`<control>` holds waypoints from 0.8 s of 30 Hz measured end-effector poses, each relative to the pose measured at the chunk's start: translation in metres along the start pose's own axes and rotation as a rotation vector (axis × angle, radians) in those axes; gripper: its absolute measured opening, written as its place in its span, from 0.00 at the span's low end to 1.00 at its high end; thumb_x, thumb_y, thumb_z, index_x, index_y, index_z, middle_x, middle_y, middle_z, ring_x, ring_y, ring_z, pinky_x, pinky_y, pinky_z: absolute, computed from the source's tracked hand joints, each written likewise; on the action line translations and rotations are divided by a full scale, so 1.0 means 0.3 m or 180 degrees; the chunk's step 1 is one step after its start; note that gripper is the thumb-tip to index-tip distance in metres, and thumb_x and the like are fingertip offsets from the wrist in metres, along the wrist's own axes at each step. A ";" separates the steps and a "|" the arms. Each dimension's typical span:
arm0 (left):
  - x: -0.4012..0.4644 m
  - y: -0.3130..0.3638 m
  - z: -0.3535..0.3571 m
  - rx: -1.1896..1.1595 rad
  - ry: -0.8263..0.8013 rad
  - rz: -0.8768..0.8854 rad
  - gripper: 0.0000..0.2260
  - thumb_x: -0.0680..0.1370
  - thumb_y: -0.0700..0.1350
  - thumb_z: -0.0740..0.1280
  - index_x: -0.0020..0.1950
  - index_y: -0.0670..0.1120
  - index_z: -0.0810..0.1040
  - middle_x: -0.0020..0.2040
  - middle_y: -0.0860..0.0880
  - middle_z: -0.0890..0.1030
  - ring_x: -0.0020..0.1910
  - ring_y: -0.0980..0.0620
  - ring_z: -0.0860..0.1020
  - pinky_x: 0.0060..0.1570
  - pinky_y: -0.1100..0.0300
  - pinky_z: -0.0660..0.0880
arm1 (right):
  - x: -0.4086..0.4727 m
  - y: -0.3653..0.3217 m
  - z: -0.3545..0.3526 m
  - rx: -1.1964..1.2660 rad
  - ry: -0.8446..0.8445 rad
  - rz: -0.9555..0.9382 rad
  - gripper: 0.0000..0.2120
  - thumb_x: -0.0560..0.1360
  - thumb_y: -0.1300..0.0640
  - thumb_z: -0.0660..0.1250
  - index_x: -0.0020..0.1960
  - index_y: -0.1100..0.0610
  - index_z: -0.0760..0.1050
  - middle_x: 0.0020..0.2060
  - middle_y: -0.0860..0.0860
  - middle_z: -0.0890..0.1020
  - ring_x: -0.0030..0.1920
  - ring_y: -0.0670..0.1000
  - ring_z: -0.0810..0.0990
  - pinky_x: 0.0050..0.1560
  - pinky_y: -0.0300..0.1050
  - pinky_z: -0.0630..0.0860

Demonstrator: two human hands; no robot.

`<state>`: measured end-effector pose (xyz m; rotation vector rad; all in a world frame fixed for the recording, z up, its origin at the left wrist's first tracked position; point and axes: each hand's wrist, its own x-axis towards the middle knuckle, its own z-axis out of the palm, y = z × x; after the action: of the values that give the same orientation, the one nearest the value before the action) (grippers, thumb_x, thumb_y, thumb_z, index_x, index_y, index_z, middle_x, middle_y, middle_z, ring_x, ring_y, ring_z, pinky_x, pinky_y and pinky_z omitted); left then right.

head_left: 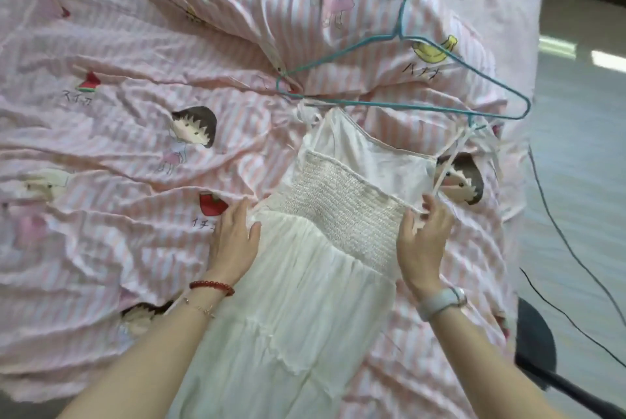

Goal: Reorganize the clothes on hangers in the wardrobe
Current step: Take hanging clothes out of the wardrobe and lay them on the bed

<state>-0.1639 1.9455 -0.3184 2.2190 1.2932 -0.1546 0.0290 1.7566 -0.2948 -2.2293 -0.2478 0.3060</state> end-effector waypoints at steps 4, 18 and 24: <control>-0.157 -0.124 0.027 0.0301 -0.0173 -0.0304 0.22 0.80 0.47 0.57 0.73 0.46 0.60 0.68 0.41 0.68 0.67 0.42 0.64 0.65 0.47 0.60 | -0.345 0.151 -0.015 0.0043 -0.0411 0.1379 0.16 0.76 0.57 0.62 0.60 0.63 0.66 0.55 0.59 0.72 0.58 0.58 0.69 0.56 0.45 0.65; -0.414 -0.019 0.026 -0.0899 -0.0173 0.0217 0.19 0.81 0.44 0.55 0.73 0.46 0.60 0.62 0.39 0.75 0.59 0.40 0.74 0.52 0.58 0.68 | -0.492 0.160 -0.206 0.0096 -0.0254 0.0900 0.15 0.79 0.62 0.55 0.65 0.60 0.61 0.49 0.53 0.74 0.46 0.55 0.73 0.46 0.43 0.65; -0.425 0.068 0.059 -0.0612 -0.0327 0.0080 0.20 0.81 0.49 0.55 0.73 0.48 0.61 0.67 0.44 0.70 0.63 0.44 0.70 0.56 0.59 0.66 | -0.436 0.250 -0.303 -0.0810 -0.0211 0.0739 0.12 0.78 0.62 0.55 0.60 0.61 0.68 0.52 0.57 0.74 0.51 0.58 0.74 0.44 0.45 0.66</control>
<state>-0.2112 1.8310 -0.2781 2.0367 1.1735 -0.1276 -0.0622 1.6067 -0.2807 -2.5071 -0.0645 0.4979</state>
